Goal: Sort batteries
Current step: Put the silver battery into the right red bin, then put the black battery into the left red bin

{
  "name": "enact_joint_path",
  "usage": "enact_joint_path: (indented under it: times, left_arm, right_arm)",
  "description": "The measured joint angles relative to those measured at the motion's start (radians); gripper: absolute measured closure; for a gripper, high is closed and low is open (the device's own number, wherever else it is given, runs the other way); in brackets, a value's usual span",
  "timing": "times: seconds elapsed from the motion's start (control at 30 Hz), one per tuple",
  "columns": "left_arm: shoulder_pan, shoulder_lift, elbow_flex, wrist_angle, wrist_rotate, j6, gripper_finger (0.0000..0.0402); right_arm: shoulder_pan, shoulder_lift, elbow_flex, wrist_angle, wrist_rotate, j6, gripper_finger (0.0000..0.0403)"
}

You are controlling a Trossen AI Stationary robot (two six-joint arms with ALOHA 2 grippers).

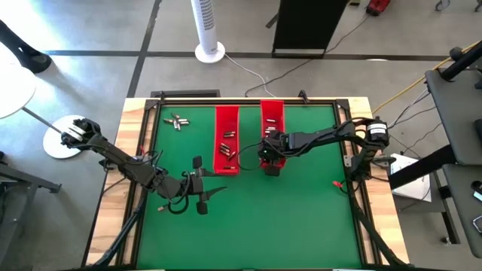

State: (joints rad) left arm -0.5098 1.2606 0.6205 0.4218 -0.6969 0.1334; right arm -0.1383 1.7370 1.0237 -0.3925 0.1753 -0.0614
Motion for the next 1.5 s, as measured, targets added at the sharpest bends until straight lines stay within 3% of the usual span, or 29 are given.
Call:
enact_joint_path:
  times: [0.23,0.53,0.9,1.17,1.5]
  left_arm:
    - [0.000,0.000,0.000,0.000,0.000,0.000,0.0241]
    - [0.000,0.000,0.000,0.000,0.000,0.004,0.0241]
    - [-0.010,-0.002,0.000,0.000,0.000,0.012,0.0241]
    - [-0.025,-0.023,0.000,-0.008,0.000,0.016,0.0241]
    - [-0.069,-0.048,0.000,-0.042,-0.001,-0.004,0.0241]
  right_arm:
    - [0.000,0.000,0.000,0.010,-0.001,0.001,0.0316]
    - [0.001,0.000,0.014,-0.008,0.000,0.012,0.0327]
    - [0.050,-0.002,0.276,-0.323,0.103,0.012,0.0284]
    - [0.183,-0.028,0.490,-0.569,0.226,0.104,0.0253]
    - [0.518,-0.048,0.489,-0.492,0.352,0.309,0.0246]
